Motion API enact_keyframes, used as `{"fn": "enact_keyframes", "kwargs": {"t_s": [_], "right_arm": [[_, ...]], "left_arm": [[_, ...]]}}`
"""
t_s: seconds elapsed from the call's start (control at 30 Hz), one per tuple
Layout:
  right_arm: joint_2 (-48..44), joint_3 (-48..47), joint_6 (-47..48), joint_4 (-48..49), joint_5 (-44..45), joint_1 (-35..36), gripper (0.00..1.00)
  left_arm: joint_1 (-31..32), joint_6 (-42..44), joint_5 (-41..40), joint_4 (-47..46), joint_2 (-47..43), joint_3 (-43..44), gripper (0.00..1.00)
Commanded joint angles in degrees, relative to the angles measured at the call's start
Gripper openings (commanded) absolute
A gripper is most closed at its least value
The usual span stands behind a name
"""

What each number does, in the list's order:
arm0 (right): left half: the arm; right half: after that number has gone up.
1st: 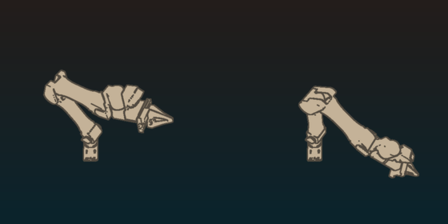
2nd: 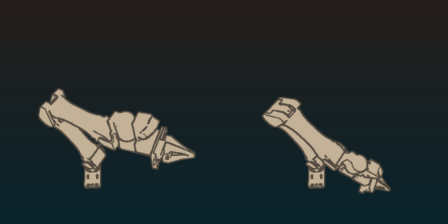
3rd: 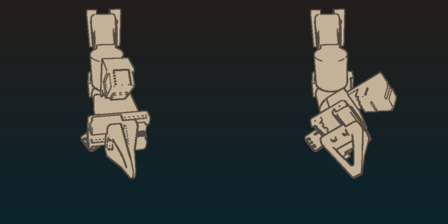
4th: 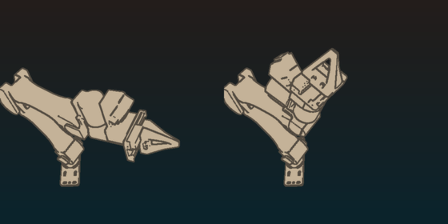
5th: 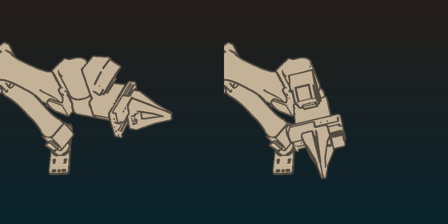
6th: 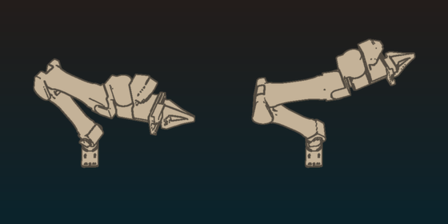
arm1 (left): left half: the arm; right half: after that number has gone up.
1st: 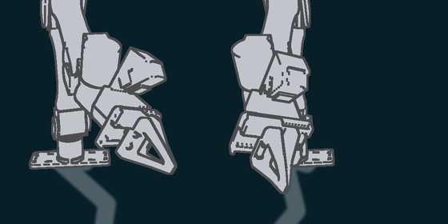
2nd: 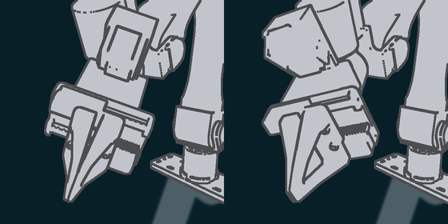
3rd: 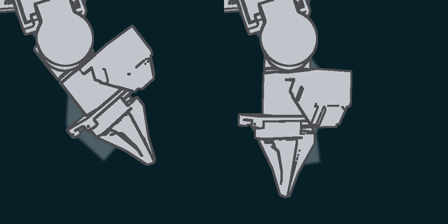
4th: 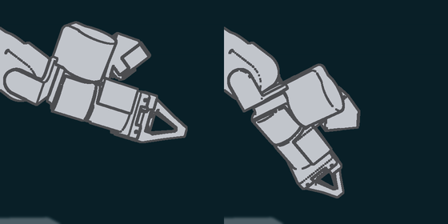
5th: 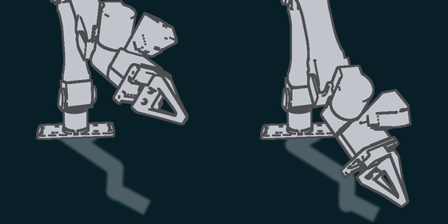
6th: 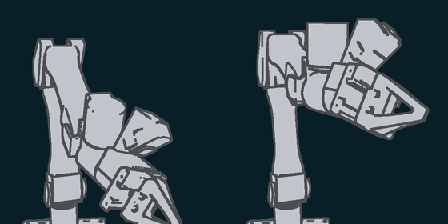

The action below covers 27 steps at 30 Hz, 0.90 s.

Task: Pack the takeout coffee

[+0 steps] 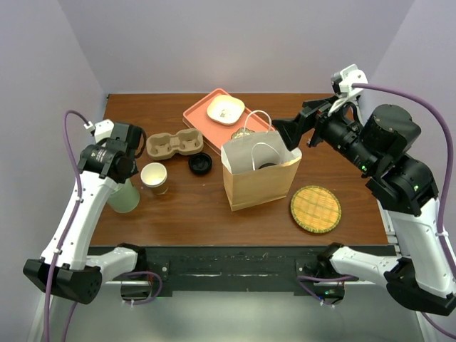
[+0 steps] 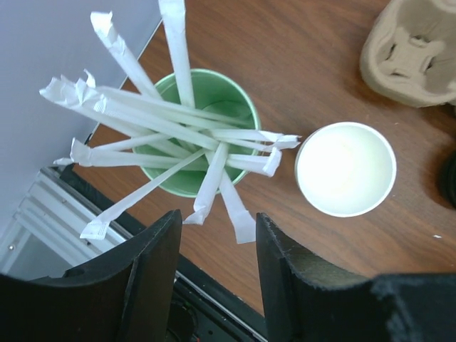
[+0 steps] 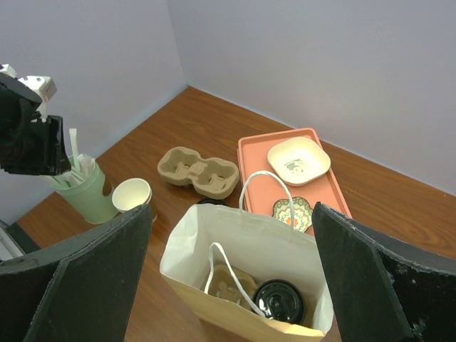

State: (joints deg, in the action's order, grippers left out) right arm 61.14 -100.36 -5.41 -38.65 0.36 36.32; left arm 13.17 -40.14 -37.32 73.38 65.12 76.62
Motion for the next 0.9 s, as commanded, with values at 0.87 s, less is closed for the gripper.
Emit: {"fn": "enact_keyframes", "kwargs": {"t_s": [0.87], "right_arm": [[0.55,0.51,0.49,0.6,-0.71,-0.02,0.99]], "left_arm": [[-2.8,-1.08,-4.34,-3.87,-3.07,-5.95,0.28]]}}
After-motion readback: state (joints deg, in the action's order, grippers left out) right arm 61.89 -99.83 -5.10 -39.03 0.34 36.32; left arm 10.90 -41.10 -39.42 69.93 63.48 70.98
